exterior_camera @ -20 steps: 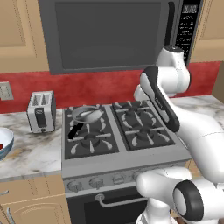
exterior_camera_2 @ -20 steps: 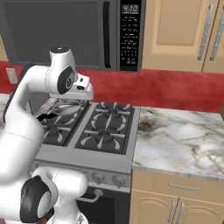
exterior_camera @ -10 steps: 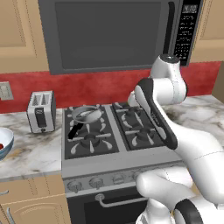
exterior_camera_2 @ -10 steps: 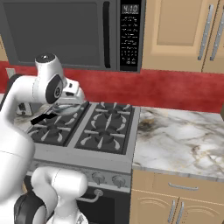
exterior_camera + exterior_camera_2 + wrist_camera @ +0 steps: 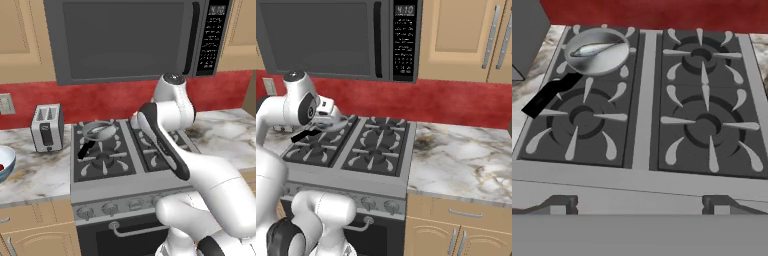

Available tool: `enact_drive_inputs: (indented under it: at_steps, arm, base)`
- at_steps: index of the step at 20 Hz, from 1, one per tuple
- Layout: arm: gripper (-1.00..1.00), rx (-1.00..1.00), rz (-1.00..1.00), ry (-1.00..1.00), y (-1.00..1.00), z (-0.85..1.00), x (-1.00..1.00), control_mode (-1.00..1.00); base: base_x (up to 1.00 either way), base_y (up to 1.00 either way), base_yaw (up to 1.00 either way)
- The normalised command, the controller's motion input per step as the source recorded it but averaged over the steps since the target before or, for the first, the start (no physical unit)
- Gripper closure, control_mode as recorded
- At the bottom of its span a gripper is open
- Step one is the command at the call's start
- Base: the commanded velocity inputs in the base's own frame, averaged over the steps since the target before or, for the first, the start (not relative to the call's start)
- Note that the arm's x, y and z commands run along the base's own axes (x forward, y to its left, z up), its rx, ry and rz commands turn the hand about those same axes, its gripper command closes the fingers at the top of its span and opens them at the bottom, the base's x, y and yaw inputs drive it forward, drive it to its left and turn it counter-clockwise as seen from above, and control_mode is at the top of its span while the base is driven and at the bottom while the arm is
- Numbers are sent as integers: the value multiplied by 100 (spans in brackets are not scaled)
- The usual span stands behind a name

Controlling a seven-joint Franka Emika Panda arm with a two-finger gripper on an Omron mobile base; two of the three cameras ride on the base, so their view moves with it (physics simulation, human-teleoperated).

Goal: Place the fish on the plate and place the bell pepper on the same plate.

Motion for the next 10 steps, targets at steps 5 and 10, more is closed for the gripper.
enact_drive_inputs:
  at_steps: [5, 10]
  arm:
    - [-100, 0, 0, -1, 46, -28, 28, -100]
    - [-100, 0, 0, -4, 25, -19, 42, -100]
  base:
    - [0, 0, 0]
    - [0, 0, 0]
